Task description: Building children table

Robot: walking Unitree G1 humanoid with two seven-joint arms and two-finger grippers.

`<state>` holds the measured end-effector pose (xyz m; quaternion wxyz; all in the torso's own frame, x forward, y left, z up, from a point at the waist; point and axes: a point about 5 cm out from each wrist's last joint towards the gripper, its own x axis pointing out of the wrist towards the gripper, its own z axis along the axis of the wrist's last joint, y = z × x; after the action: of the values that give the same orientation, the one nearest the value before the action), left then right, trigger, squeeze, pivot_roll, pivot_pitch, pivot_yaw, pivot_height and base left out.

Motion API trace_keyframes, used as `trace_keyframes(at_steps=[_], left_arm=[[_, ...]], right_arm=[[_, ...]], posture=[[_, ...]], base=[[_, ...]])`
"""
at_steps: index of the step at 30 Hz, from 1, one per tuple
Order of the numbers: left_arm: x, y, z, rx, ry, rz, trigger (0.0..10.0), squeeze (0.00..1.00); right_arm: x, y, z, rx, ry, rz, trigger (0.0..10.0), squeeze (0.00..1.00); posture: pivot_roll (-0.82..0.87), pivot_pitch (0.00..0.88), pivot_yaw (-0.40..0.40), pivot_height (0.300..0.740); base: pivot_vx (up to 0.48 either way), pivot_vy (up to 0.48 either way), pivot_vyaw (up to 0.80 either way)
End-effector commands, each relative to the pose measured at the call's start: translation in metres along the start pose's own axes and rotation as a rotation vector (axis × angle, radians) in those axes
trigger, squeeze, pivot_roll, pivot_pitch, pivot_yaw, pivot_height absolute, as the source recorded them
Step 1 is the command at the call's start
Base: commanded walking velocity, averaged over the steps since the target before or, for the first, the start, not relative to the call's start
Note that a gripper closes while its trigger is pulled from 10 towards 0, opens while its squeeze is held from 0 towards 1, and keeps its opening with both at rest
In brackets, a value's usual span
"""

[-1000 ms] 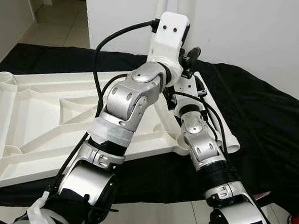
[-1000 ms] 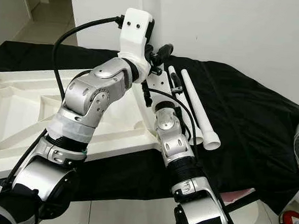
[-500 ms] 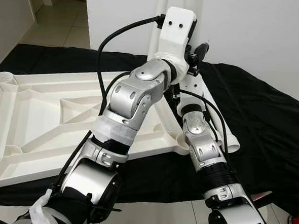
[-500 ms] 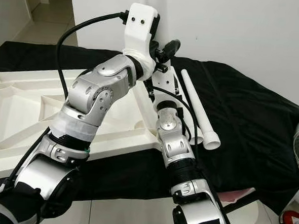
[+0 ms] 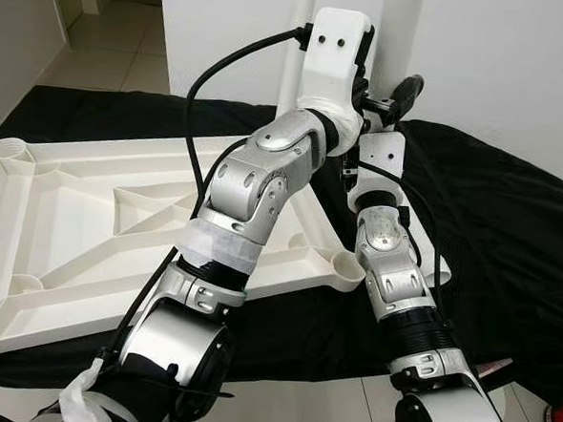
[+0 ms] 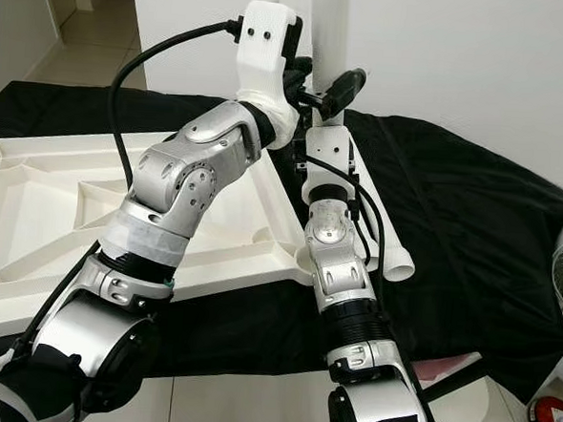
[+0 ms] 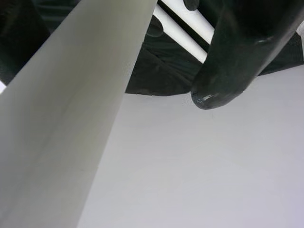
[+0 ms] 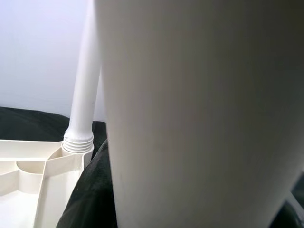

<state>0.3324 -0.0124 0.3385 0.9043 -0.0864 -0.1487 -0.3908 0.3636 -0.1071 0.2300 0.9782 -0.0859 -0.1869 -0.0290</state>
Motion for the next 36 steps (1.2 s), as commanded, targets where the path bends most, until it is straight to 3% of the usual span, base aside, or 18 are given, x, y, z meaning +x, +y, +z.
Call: trace_keyframes(at_steps=[1,6,12,14,15,17,18,23,29,36], left_arm=[[0.001,0.000,-0.001,0.019,-0.012,0.013,10.0,0.00],[0.000,0.004,0.005,0.021,-0.074,0.044,10.0,0.00],[-0.006,0.003,0.011,0.015,-0.142,0.008,10.0,0.00],[-0.013,0.005,0.014,-0.014,-0.169,-0.019,10.0,0.00],[-0.029,0.007,0.017,-0.050,-0.216,-0.087,10.0,0.00],[-0.029,0.007,0.017,-0.050,-0.216,-0.087,10.0,0.00],[-0.041,0.003,0.015,-0.066,-0.228,-0.157,10.0,0.00],[-0.049,0.000,0.011,-0.054,-0.216,-0.184,10.0,0.00],[-0.059,0.007,-0.009,-0.008,-0.143,-0.157,10.0,0.00],[-0.078,0.021,-0.046,0.146,-0.015,-0.092,10.0,0.00]], right_arm=[[0.000,-0.006,-0.001,0.018,0.010,-0.026,10.0,0.00],[-0.001,-0.005,-0.005,0.056,0.037,-0.019,10.0,0.00],[-0.002,-0.005,-0.009,0.131,0.077,-0.015,10.0,0.00],[-0.003,-0.006,-0.013,0.159,0.102,-0.018,10.0,0.00],[-0.005,-0.011,-0.020,0.245,0.158,-0.031,10.0,0.00],[-0.005,-0.011,-0.020,0.245,0.158,-0.031,10.0,0.00],[-0.006,-0.014,-0.025,0.288,0.184,-0.044,10.0,0.00],[-0.007,-0.017,-0.027,0.293,0.191,-0.051,10.0,0.00],[-0.010,-0.025,-0.033,0.267,0.197,-0.066,10.0,0.00],[-0.027,-0.035,-0.045,0.228,0.218,-0.026,10.0,0.00]], posture=[[0.02,0.000,-0.036,0.740],[0.03,0.002,-0.037,0.740],[0.03,0.001,-0.035,0.740],[0.03,0.002,-0.035,0.740],[0.03,0.002,-0.035,0.740],[0.03,0.002,-0.035,0.740],[0.04,0.005,-0.037,0.740],[0.04,0.005,-0.038,0.740],[0.05,0.004,-0.039,0.740],[0.05,0.003,-0.039,0.740]], base=[[0.000,0.000,0.00],[0.000,0.000,0.00],[0.000,0.000,0.00],[0.000,0.000,0.00],[0.000,0.000,0.00],[0.000,0.000,0.00],[0.000,0.000,0.00],[0.000,0.000,0.00],[0.000,0.000,0.00],[0.000,0.000,0.00]])
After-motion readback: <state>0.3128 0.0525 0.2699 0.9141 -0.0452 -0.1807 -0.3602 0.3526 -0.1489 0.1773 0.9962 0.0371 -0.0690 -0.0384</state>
